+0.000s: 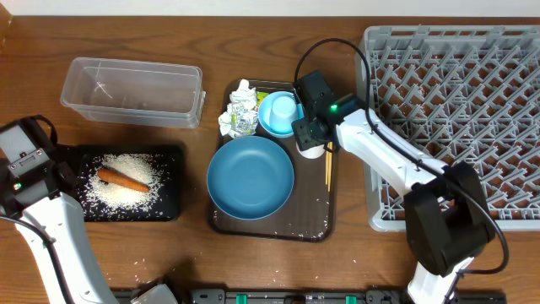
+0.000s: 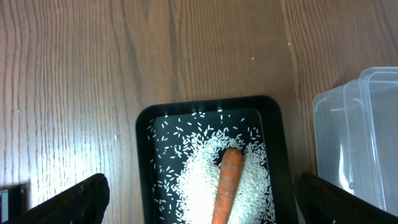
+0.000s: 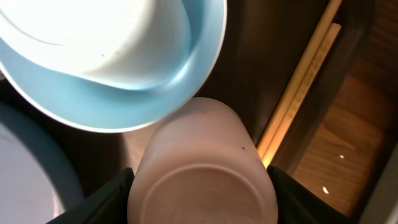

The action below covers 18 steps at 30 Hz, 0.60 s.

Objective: Sort waste into correct bins and load items into the dishwasher rack
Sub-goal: 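Grasp the pink cup with the right gripper, then carry the pink cup right and place it in the grey rack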

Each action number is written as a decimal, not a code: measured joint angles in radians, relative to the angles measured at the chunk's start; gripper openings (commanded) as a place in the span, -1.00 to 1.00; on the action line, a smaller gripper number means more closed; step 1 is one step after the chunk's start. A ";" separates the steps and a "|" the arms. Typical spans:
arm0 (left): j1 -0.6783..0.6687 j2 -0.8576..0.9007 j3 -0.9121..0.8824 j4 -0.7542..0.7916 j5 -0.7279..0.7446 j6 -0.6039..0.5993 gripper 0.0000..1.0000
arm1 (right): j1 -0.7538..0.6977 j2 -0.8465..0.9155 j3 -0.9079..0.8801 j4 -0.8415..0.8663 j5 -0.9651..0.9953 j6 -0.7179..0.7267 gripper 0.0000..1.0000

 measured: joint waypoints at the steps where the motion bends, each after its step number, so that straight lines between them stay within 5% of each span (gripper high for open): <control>1: 0.000 0.000 0.000 0.000 0.000 0.000 0.94 | 0.000 -0.011 0.000 -0.001 -0.001 0.000 0.15; 10: 0.000 0.000 0.000 0.000 0.000 0.000 0.94 | -0.025 -0.246 0.000 -0.002 0.000 0.000 0.03; 18: 0.000 0.000 0.000 0.000 0.000 0.000 0.94 | -0.212 -0.435 0.000 0.006 0.073 0.000 0.01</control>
